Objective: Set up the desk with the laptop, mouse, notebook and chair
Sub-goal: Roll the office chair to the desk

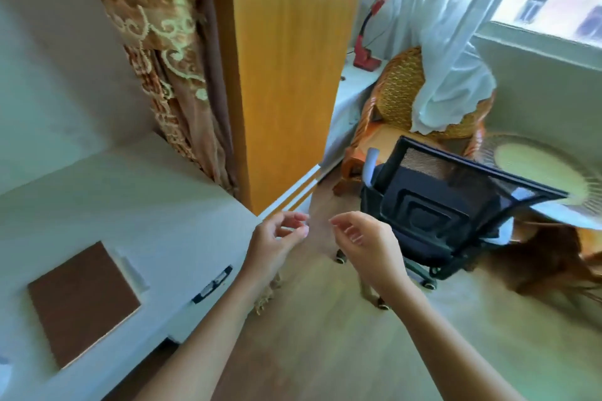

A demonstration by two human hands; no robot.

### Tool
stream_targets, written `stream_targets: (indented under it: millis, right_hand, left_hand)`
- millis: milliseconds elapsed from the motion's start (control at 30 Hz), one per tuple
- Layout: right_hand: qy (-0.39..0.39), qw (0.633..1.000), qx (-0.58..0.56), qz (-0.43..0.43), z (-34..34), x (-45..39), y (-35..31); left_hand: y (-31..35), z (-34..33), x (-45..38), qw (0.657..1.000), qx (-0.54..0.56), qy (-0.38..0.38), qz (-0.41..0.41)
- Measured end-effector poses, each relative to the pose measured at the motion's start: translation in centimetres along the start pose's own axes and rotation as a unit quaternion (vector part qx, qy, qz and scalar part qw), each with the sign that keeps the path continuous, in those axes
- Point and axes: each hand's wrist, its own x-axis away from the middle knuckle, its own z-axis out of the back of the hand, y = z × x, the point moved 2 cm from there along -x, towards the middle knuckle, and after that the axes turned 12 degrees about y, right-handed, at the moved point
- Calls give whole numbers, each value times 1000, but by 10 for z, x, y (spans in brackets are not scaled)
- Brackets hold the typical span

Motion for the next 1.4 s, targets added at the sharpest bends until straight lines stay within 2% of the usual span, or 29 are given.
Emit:
stream_targets:
  millis: [233,333,433,567,667,733,800,833,1100,1400]
  right_hand:
    - [70,996,62,-3,135,-21,113]
    - [85,990,110,9,185,-36,160]
    - [102,977,184,23,220,-62,208]
    - [104,958,265,22,237,-118,267]
    - [90,954,286,15,226,-161,296]
    - [66,951,301,13,211,-183,315]
    - [34,952,303,-1,197,-199,336]
    - [22,954,299,-8,193,-204,347]
    - [-7,955,297,-1,185,-204,383]
    - [-77,962,258,45,211,-151,375]
  left_hand:
    - [36,-188,4,995,15,-75,-59]
    - [46,-257,8,990,-16,-99,-95]
    - [55,-311,-5,975,-86,-100,-178]
    - [77,-369,-63,908,-247,-67,-332]
    - [79,-413,-118,864,-303,-85,-393]
    - [66,-439,-151,821,-381,-119,-408]
    - [45,-457,-177,787,-447,-153,-396]
    - [34,-462,-187,783,-457,-162,-390]
    - [0,-472,-189,790,-421,-117,-429]
    - [-8,-452,-109,801,-459,-89,-375]
